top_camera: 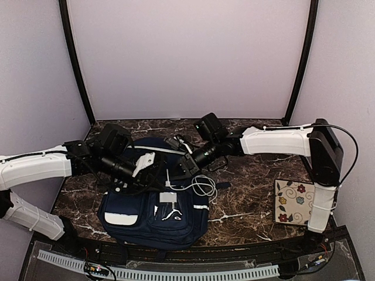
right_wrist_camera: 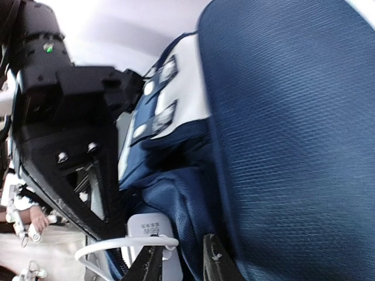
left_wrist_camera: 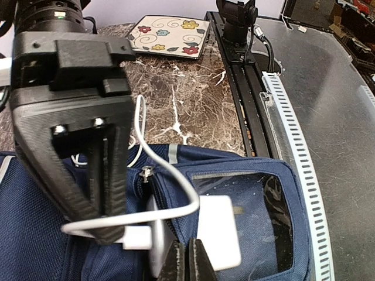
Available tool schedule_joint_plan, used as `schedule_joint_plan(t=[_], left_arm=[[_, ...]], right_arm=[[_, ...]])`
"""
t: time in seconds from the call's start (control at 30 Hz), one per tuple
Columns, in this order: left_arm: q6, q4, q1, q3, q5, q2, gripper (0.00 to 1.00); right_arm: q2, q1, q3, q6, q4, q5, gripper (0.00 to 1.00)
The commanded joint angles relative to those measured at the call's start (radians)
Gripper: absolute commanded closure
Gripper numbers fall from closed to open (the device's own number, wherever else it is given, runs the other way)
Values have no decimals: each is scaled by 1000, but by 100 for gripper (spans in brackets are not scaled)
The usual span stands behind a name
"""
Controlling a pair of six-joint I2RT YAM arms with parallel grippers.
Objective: Pack the student bag
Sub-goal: Adjust the charger in the lower front pocket of the bag, then pick up the charger from the student bag.
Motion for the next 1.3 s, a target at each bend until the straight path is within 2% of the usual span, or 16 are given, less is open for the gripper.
schedule_joint_plan(t=[0.0, 0.1, 0.33, 0.43, 0.5, 0.53, 0.6, 0.67, 0.8, 0.83, 0.93, 0.97, 1.0, 1.07, 1.13, 1.27], left_arm=[[34, 60, 7, 28, -39, -26, 100], [33, 57, 8, 62, -26, -10, 100], [26, 101, 9, 81, -9, -27, 100], [29, 88, 10, 89, -18, -15, 100], [27, 71, 10, 81, -13, 2, 100], [29, 59, 10, 71, -11, 7, 100], [30, 44, 10, 41, -11, 5, 100], [32, 35, 10, 1, -14, -13, 100], [32, 10, 10, -45, -8, -38, 100], [31, 9, 10, -52, -10, -41, 100], [29, 19, 12, -66, -13, -47, 100], [27, 23, 12, -68, -12, -46, 100], [26, 27, 12, -66, -11, -44, 100], [27, 35, 12, -62, -8, -40, 100], [27, 32, 12, -54, -8, -37, 100], [36, 19, 11, -42, -9, -37, 100]], right_arm=[[-2, 45, -43, -27, 22, -179, 82], [10, 82, -43, -160, -111, -197, 92], [129, 134, 75, -553, -569, -264, 99], [205, 136, 191, -717, -770, -220, 94], [226, 128, 256, -732, -805, -167, 85], [214, 117, 269, -703, -772, -158, 80], [139, 75, 232, -552, -589, -121, 67], [7, 9, 145, -340, -379, -48, 60], [-208, -72, -30, -89, -71, 27, 50], [-251, -84, -67, -47, -11, 52, 44], [-364, -125, -161, 62, -9, 251, 37], [-391, -139, -208, 104, -24, 335, 32], [-410, -148, -259, 134, -45, 448, 30], [-426, -154, -369, 163, -86, 563, 29], [-411, -157, -448, 191, -89, 591, 27], [-347, -157, -541, 233, 65, 537, 16]])
